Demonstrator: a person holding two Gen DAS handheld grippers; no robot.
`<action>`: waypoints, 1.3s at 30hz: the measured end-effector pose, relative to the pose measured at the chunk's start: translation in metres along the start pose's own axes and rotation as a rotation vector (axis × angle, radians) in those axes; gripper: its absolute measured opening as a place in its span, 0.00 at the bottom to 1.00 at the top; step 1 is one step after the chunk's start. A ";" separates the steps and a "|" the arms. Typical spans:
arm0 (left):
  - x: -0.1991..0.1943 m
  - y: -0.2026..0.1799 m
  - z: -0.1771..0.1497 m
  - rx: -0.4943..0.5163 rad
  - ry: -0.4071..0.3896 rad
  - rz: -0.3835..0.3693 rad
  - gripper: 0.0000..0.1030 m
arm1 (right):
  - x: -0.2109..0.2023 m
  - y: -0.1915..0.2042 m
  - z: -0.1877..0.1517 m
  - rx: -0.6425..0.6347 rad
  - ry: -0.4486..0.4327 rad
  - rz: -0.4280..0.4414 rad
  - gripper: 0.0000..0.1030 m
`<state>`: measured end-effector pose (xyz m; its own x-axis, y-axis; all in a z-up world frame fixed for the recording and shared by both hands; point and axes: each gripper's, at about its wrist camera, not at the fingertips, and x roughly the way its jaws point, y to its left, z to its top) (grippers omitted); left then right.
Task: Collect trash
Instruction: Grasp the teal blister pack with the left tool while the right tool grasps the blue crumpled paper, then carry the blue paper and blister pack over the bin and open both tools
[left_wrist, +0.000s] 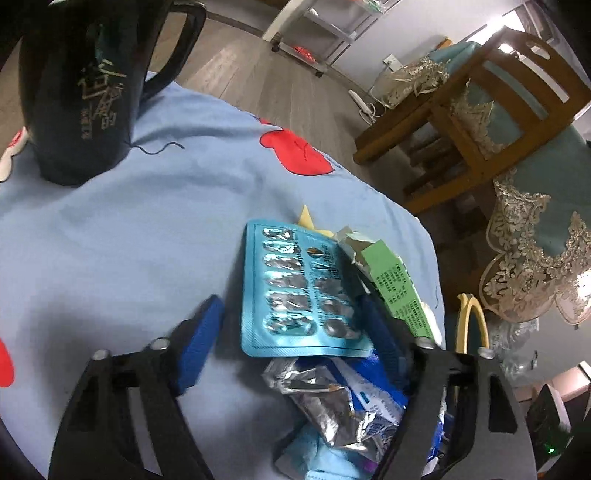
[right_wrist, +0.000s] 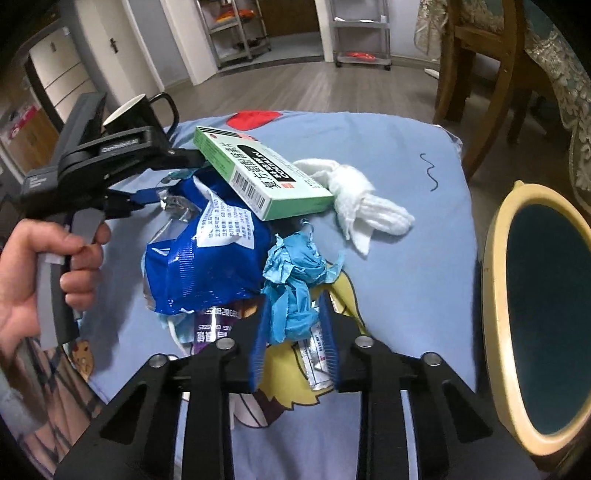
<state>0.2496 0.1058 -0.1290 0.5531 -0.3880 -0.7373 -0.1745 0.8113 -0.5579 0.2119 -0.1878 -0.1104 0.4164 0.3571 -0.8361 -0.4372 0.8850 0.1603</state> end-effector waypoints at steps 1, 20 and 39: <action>0.001 0.000 0.001 -0.002 0.000 -0.009 0.56 | -0.001 0.000 0.000 0.001 -0.003 0.004 0.25; -0.073 -0.021 -0.016 0.160 -0.188 0.163 0.07 | -0.050 -0.018 -0.017 0.091 -0.086 0.062 0.12; -0.139 -0.102 -0.109 0.425 -0.252 0.205 0.07 | -0.126 -0.056 -0.038 0.174 -0.242 0.085 0.09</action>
<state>0.1017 0.0296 -0.0112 0.7300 -0.1282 -0.6713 0.0171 0.9854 -0.1697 0.1538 -0.2933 -0.0338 0.5710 0.4741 -0.6702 -0.3439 0.8795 0.3290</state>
